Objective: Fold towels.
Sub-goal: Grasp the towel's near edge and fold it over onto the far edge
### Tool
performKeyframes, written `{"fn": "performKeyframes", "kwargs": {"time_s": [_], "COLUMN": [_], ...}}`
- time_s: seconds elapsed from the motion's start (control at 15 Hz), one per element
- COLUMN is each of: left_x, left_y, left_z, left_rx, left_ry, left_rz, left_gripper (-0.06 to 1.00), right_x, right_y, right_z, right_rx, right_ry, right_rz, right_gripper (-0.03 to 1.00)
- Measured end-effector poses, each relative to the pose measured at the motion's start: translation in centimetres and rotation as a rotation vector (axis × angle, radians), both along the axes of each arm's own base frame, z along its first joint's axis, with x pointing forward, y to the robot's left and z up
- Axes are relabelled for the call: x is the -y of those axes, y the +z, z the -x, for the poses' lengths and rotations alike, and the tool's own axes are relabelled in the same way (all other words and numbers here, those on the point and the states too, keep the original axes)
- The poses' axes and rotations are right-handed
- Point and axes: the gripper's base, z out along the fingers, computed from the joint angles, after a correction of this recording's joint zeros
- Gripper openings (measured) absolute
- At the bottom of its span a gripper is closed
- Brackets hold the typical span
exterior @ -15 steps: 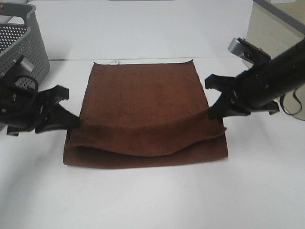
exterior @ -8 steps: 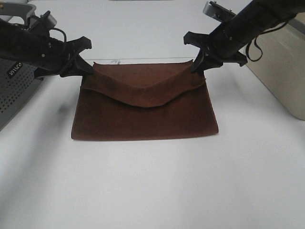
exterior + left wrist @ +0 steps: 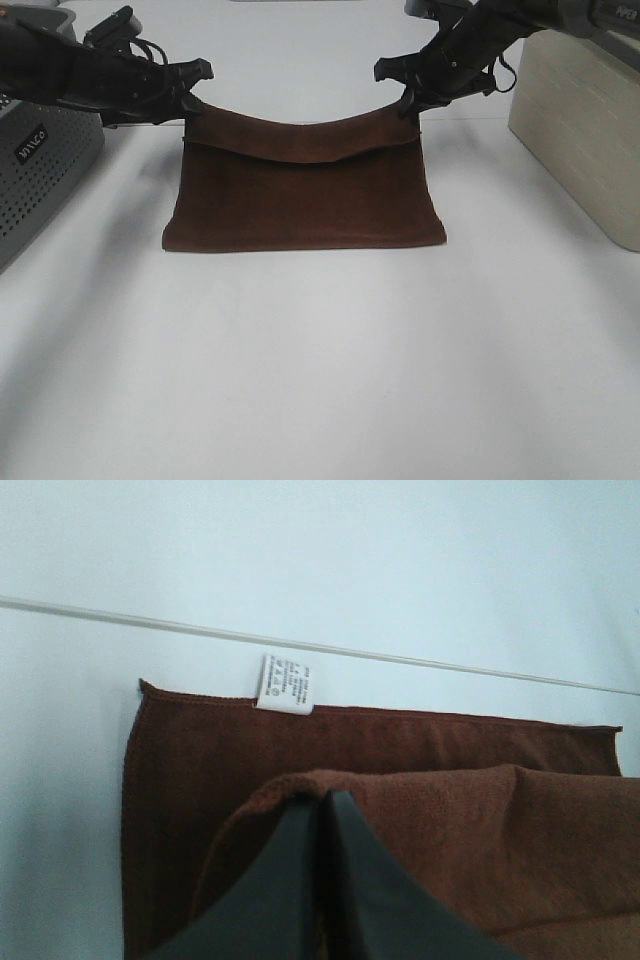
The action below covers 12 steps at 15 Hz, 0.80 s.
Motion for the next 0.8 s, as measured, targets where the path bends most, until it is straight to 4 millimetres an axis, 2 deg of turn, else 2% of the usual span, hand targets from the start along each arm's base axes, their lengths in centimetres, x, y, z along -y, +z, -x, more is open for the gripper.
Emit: {"fn": "performKeyframes", "kwargs": {"time_s": [0.2, 0.33, 0.4, 0.47, 0.53, 0.6, 0.67, 0.73, 0.8], "left_x": [0.2, 0.3, 0.2, 0.1, 0.1, 0.1, 0.1, 0.2, 0.3], "left_y": [-2.0, -2.7, -2.6, -2.6, -2.5, -2.5, -2.5, -2.5, -2.4], "left_z": [-1.8, -2.1, -2.2, -2.3, -2.3, -2.3, -2.3, -2.3, -2.2], "left_rx": [0.018, 0.021, 0.029, 0.034, 0.036, 0.038, 0.035, 0.033, 0.030], "left_ry": [-0.006, -0.008, 0.002, 0.008, 0.010, 0.009, 0.004, -0.002, -0.014], "left_rz": [-0.010, -0.013, -0.019, -0.023, -0.023, -0.027, -0.024, -0.021, -0.016], "left_gripper": [0.00, 0.00, 0.00, 0.04, 0.12, 0.26, 0.46, 0.67, 0.81], "right_x": [1.5, 2.0, 2.0, 1.9, 1.9, 1.9, 1.9, 1.8, 1.8], "right_y": [-2.6, -3.2, -3.2, -3.1, -3.0, -3.0, -3.0, -2.9, -2.5], "right_z": [-0.9, -1.2, -1.2, -1.3, -1.4, -1.4, -1.4, -1.2, -1.0], "right_rx": [-0.033, -0.031, -0.024, -0.017, -0.011, -0.012, -0.015, -0.027, -0.045], "right_ry": [-0.048, -0.059, -0.062, -0.066, -0.073, -0.075, -0.074, -0.069, -0.060], "right_rz": [0.007, 0.008, 0.006, -0.005, -0.021, -0.026, -0.028, -0.028, -0.027], "right_gripper": [0.00, 0.00, 0.07, 0.17, 0.36, 0.56, 0.71, 0.78, 0.81]}}
